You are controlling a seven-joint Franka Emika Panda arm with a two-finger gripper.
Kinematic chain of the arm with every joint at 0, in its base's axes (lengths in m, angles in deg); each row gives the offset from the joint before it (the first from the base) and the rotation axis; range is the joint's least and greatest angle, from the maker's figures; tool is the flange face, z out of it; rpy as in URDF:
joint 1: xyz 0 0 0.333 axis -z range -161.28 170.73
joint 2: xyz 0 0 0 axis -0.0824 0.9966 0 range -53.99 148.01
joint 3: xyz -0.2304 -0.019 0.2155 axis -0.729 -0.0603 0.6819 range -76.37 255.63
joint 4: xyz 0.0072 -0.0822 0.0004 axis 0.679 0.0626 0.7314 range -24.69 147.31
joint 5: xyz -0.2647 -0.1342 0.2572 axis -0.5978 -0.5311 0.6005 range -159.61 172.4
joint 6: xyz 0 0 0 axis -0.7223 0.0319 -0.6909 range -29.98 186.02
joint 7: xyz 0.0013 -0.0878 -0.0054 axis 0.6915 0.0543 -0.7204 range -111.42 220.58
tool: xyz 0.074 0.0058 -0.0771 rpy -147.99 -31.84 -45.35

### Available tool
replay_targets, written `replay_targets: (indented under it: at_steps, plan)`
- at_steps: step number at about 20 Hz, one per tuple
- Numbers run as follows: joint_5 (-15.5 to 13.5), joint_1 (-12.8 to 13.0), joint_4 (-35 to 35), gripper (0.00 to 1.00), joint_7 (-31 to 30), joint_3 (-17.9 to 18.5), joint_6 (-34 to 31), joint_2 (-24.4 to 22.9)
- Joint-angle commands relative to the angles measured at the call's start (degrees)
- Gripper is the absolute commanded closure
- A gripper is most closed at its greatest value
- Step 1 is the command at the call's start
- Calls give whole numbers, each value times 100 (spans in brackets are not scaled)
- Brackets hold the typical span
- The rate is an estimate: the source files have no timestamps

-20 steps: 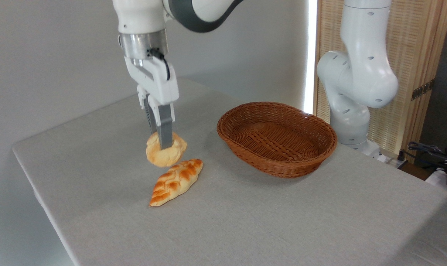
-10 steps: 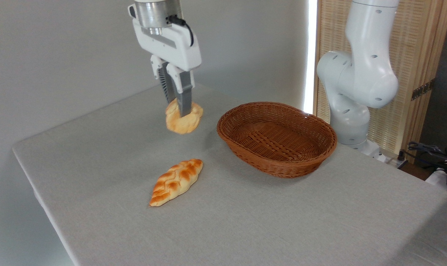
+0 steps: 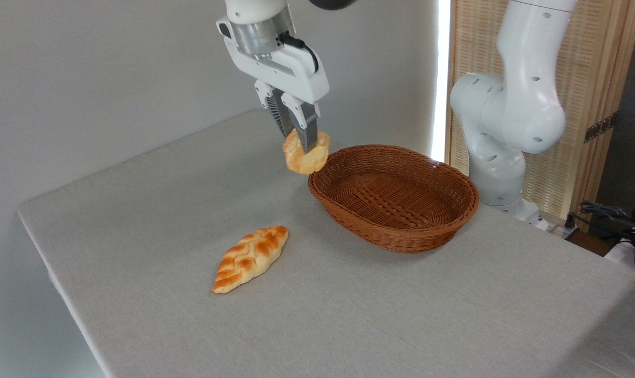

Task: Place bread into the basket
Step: 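Carry the bun over the wicker basket and lower it inside, then open the gripper to release the bun into the basket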

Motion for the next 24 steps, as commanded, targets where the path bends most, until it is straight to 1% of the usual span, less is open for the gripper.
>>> replay_targets:
  at_steps: [1,2,4,5,6,9,10,12,21,24]
  plan:
    - [-327,9,313,43,-155,23,-310,-116]
    - [-362,9,392,25,-242,23,-310,-116]
    - [-371,9,532,7,-470,15,-310,-116]
    - [-371,9,603,3,-532,15,-310,-116]
    - [-371,9,673,0,-550,15,-310,-116]
    - [-371,18,797,0,-550,-29,-301,-107]
    - [-371,9,805,0,-542,-160,-293,-99]
    - [-371,0,806,0,-542,-266,-266,-72]
    - [-328,0,797,0,-480,-267,-222,-63]
    - [-283,-52,762,0,-314,-258,93,-72]
